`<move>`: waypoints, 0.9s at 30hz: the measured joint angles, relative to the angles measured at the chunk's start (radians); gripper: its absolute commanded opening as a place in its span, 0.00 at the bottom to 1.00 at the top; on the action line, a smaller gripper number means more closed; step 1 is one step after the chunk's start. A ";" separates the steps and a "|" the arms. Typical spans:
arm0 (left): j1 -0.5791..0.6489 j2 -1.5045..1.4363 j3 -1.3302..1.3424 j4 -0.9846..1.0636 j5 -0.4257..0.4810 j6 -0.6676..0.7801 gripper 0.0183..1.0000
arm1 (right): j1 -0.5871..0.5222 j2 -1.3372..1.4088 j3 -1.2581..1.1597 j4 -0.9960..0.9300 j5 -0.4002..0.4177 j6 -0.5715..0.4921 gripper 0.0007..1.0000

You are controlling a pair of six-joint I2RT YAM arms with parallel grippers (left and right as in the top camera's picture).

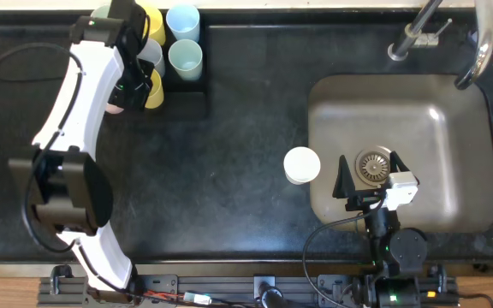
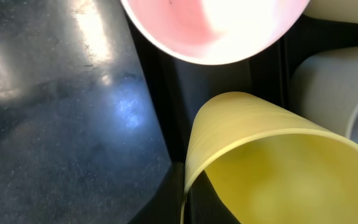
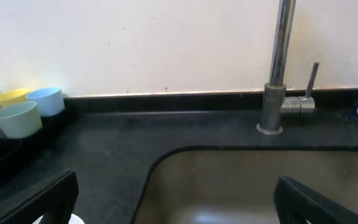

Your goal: Store Cups

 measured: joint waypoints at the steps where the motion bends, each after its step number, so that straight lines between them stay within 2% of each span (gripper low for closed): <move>1: 0.000 0.007 0.000 0.004 0.000 0.000 0.02 | 0.000 0.000 0.000 -0.001 0.000 0.000 1.00; 10: 0.000 0.047 0.000 0.006 0.000 0.000 0.02 | 0.000 0.000 0.000 -0.001 0.000 0.000 1.00; 14: 0.000 0.061 0.000 0.012 0.000 0.000 0.07 | 0.000 0.000 0.000 0.000 0.000 0.000 1.00; 23: 0.000 0.061 0.000 0.012 -0.001 -0.005 0.48 | 0.000 0.000 0.000 0.000 0.000 0.000 1.00; 27: 0.000 0.057 0.000 0.005 -0.001 -0.006 0.55 | 0.000 0.000 0.000 -0.001 0.000 0.000 1.00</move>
